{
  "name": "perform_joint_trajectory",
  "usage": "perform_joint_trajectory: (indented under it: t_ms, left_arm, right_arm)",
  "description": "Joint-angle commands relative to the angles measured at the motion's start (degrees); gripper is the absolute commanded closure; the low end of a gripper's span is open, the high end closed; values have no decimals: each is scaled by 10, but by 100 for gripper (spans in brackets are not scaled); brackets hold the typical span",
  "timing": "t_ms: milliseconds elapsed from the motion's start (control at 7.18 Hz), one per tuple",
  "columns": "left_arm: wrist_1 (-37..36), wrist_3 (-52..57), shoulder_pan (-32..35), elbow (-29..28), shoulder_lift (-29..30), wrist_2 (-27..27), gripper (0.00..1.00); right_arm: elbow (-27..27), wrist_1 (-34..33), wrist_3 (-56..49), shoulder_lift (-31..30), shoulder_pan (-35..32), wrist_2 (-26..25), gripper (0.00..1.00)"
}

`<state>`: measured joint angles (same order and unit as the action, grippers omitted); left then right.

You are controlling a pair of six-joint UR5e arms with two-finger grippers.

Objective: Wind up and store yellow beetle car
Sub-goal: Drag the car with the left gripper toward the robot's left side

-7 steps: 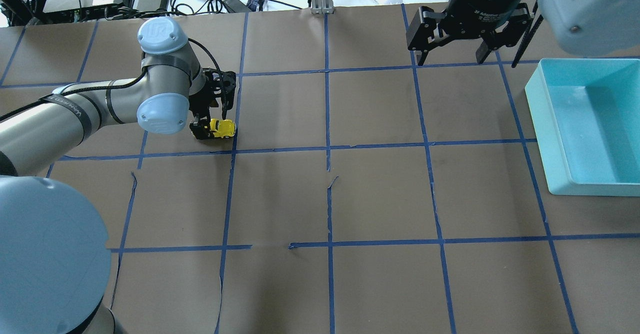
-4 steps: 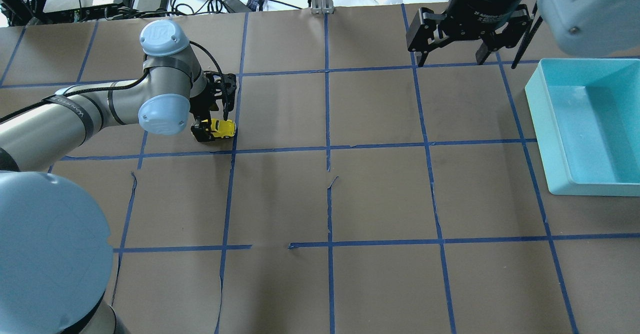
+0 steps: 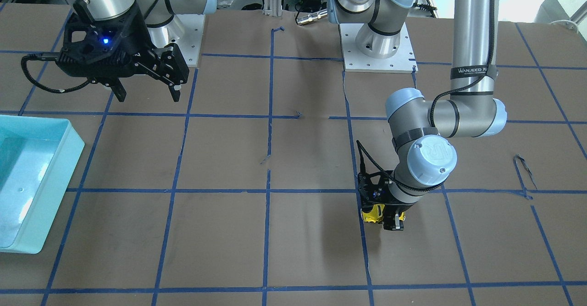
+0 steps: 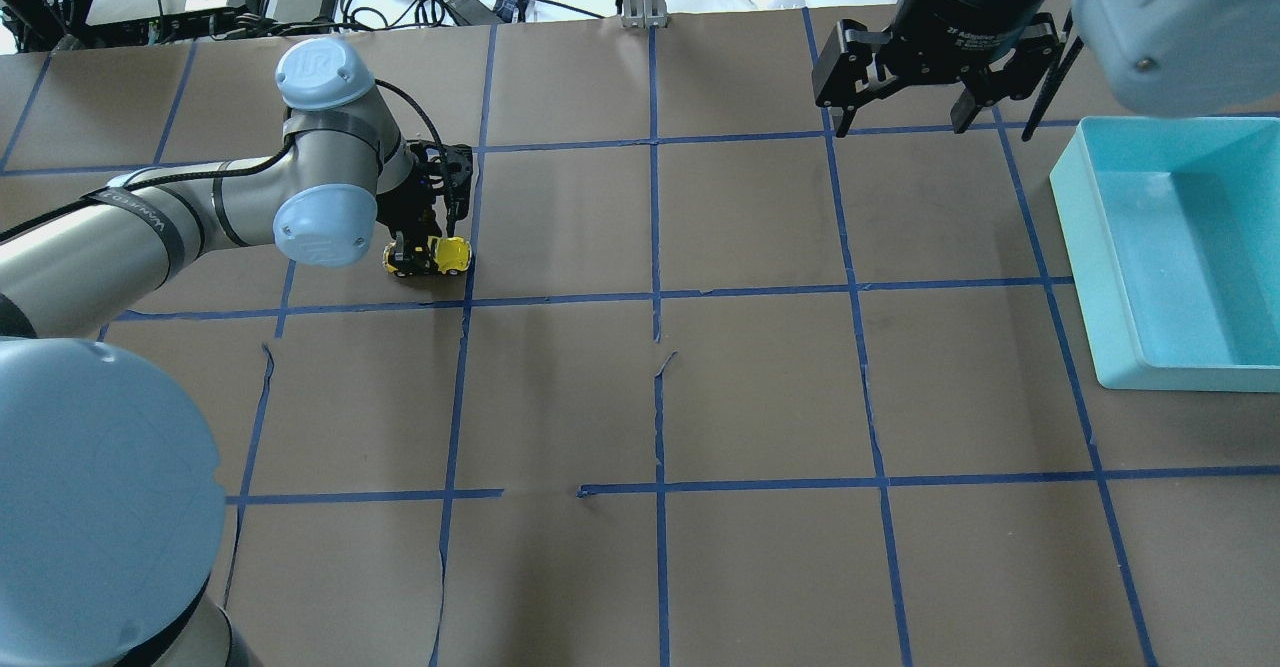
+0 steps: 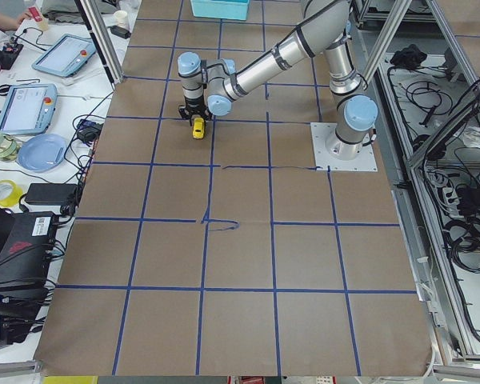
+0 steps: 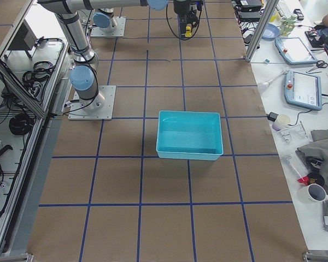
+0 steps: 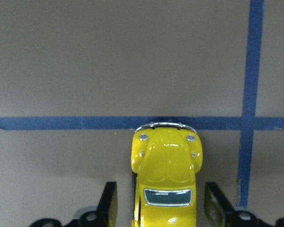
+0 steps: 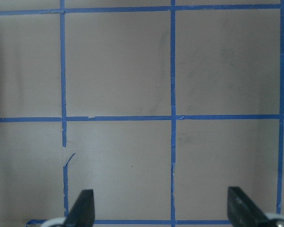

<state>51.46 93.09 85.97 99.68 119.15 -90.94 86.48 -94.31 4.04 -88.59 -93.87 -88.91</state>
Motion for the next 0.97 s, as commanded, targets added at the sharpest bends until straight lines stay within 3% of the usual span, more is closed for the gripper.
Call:
perform_joint_trajectory:
  t_ms: [0,139,835]
  left_arm:
    - [7,2,-17,3,-1,5,67]
    - [7,3,-18,2,-2,12,73]
    - [9,52,-86,23,-12,40,74]
  right_arm:
    - [0,0,1,0,0,0,0]
    - [0,0,0,0,0,1,0]
    - [1,0,0,0,0,1,0]
